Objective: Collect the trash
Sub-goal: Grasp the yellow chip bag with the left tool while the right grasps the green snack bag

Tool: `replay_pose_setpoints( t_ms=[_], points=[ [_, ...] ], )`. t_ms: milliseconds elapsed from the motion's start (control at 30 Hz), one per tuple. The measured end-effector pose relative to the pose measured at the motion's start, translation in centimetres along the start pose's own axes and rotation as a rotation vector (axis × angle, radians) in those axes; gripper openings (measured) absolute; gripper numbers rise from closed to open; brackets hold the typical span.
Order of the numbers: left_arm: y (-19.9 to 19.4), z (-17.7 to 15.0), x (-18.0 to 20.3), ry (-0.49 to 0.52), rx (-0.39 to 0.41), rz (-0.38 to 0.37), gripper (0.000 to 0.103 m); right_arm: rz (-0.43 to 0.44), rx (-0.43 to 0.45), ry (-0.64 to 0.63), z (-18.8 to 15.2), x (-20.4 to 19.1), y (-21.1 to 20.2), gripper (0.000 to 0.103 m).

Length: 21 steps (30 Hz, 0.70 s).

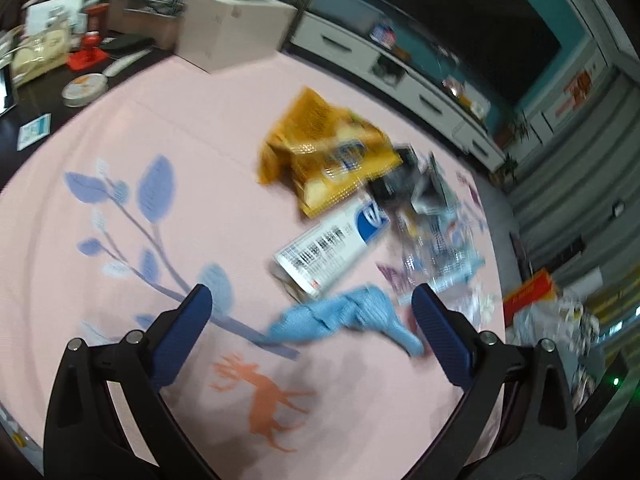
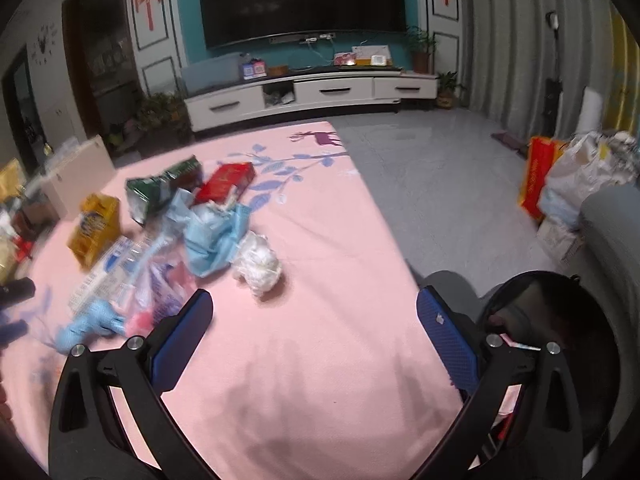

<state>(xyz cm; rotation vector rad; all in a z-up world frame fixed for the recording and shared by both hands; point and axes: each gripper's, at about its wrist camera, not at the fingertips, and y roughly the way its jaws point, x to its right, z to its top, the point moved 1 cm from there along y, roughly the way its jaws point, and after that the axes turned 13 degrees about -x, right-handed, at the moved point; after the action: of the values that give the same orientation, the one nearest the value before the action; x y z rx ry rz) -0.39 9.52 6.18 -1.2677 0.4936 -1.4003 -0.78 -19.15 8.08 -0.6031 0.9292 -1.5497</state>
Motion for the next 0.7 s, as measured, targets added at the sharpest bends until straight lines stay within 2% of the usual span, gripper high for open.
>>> replay_pose_setpoints(
  t_ms=[133, 333, 433, 533, 600, 700],
  points=[
    [-0.9, 1.2, -2.1, -0.049, 0.016, 0.01, 0.1, 0.021, 0.004, -0.021, 1.2, -0.5, -0.6, 0.1],
    [-1.1, 3.7, -4.5, -0.075, 0.062, 0.021, 0.099, 0.2, -0.07, -0.065, 5.4, -4.5, 0.2, 0.1],
    [-0.3, 4.9, -4.8, -0.078, 0.059, -0.033, 0.099, 0.258, -0.104, -0.09, 7.7, -7.6, 1.2, 0.098],
    [1.4, 6.3, -4.7, -0.094, 0.04, -0.095, 0.099, 0.262, -0.124, -0.153, 10.9, -12.5, 3.2, 0.095],
    [2.6, 7.3, -4.5, -0.109, 0.018, -0.126, 0.099, 0.247, -0.149, -0.155, 12.5, -14.3, 4.8, 0.091],
    [4.1, 9.1, -3.8, -0.102, 0.028, -0.115, 0.099, 0.24, -0.232, -0.12, 14.2, -16.2, 8.4, 0.083]
  ],
)
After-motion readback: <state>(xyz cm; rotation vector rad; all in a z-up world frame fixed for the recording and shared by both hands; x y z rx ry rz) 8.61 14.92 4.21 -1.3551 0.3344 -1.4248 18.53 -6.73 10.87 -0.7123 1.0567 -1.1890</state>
